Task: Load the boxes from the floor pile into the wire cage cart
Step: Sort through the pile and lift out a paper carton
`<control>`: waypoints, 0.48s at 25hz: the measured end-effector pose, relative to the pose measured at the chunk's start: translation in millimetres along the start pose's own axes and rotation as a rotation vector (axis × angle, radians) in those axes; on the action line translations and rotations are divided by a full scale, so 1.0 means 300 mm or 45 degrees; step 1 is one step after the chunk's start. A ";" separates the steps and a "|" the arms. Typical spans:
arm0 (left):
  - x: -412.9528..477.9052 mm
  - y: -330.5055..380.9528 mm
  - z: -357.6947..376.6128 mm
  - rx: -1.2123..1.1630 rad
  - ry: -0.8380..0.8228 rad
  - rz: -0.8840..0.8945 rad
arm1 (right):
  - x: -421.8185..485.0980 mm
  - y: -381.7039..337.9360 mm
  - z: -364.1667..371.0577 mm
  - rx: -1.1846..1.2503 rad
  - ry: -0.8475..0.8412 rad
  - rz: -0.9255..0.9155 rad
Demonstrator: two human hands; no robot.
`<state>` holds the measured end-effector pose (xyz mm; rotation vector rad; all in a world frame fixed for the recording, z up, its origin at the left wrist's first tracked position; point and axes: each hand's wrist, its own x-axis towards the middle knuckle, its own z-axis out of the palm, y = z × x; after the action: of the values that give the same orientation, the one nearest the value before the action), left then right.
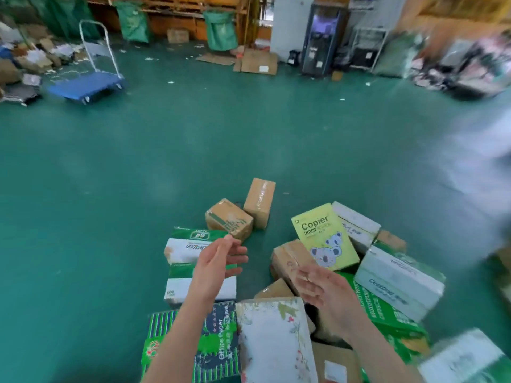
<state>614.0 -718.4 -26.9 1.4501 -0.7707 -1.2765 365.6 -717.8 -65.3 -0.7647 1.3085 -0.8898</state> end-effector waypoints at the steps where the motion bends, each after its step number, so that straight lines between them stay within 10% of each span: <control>1: 0.015 -0.013 0.012 -0.001 -0.023 -0.022 | -0.009 0.024 -0.017 0.016 0.049 0.024; 12: 0.164 -0.232 0.196 0.110 -0.134 -0.310 | 0.129 0.203 -0.218 0.063 0.282 0.228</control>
<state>558.6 -760.0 -103.9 1.5933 -0.7427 -1.5297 309.2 -721.8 -144.5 -0.5115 1.5183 -0.8763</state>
